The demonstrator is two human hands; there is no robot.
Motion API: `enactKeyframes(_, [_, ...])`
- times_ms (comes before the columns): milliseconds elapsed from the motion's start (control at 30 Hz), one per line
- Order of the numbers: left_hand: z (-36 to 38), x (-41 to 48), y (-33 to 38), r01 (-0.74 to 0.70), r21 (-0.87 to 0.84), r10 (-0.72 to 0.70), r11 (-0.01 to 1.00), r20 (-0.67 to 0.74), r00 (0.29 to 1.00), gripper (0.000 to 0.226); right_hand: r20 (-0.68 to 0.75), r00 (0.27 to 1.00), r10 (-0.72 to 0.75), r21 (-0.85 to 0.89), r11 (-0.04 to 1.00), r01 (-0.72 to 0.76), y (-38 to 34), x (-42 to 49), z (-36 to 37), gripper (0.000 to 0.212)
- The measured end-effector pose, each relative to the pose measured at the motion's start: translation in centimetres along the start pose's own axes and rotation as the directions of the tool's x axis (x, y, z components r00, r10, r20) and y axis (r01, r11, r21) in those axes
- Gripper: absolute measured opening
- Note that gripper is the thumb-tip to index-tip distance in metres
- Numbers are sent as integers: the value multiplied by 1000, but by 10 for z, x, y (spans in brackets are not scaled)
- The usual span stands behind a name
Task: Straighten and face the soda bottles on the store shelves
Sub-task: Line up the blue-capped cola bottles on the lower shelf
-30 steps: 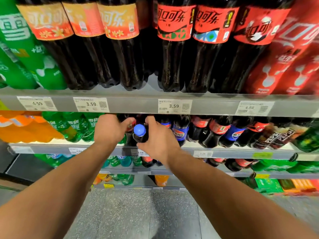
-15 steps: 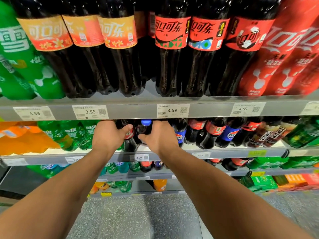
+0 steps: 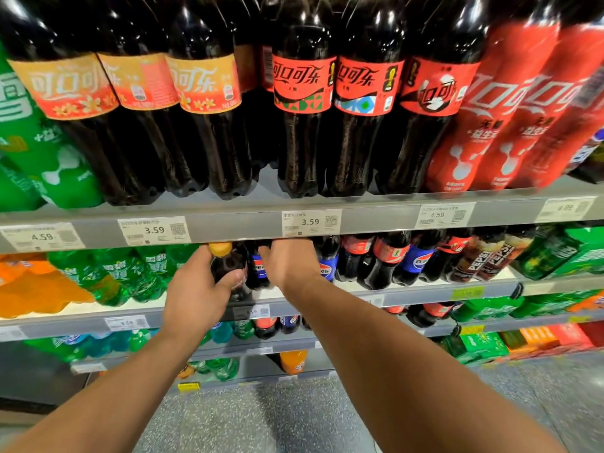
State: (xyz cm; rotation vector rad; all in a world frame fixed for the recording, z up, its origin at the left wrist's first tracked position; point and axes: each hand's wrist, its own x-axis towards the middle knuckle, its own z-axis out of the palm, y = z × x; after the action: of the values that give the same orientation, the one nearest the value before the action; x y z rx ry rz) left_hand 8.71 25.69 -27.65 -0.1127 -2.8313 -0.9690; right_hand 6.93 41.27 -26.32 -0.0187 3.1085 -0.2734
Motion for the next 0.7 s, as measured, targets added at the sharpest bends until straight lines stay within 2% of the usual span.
enactKeyframes(33, [0, -4, -1, -48, 6, 48, 999, 9, 999, 32, 4, 1000, 24, 42, 999, -25, 1, -2, -2, 31])
enactKeyframes(100, [-1, -15, -3, -114, 8, 114, 993, 18, 993, 40, 5, 994, 107, 244, 964, -105, 4, -7, -1, 23])
enactKeyframes(167, [-3, -25, -5, -142, 3, 142, 990, 17, 990, 48, -23, 993, 119, 439, 893, -97, 8, -18, 5, 18])
enactKeyframes(233, [-6, -34, -3, -137, -8, 137, 991, 10, 991, 51, -37, 998, 53, 533, 845, -25, 10, -38, 14, 32])
enactKeyframes(333, [-10, -45, 9, -135, -37, 135, 990, 5, 991, 50, 74, 995, -71, 608, 794, 12, 14, -64, 27, 65])
enactKeyframes(367, [-11, -48, 14, -137, -43, 138, 990, 7, 990, 49, 117, 989, -92, 622, 783, -1, 15, -69, 30, 73])
enactKeyframes(433, [-9, -55, 25, -146, -50, 147, 988, 25, 989, 50, 113, 990, -87, 670, 742, -11, 15, -77, 32, 82])
enactKeyframes(533, [0, -64, 43, -174, -110, 180, 979, 53, 982, 52, 21, 1000, 20, 750, 660, -29, 22, -84, 26, 72])
enactKeyframes(700, [25, -64, 80, -258, -102, 271, 961, 139, 953, 45, -4, 989, 149, 740, 665, -98, 60, -104, 18, 56])
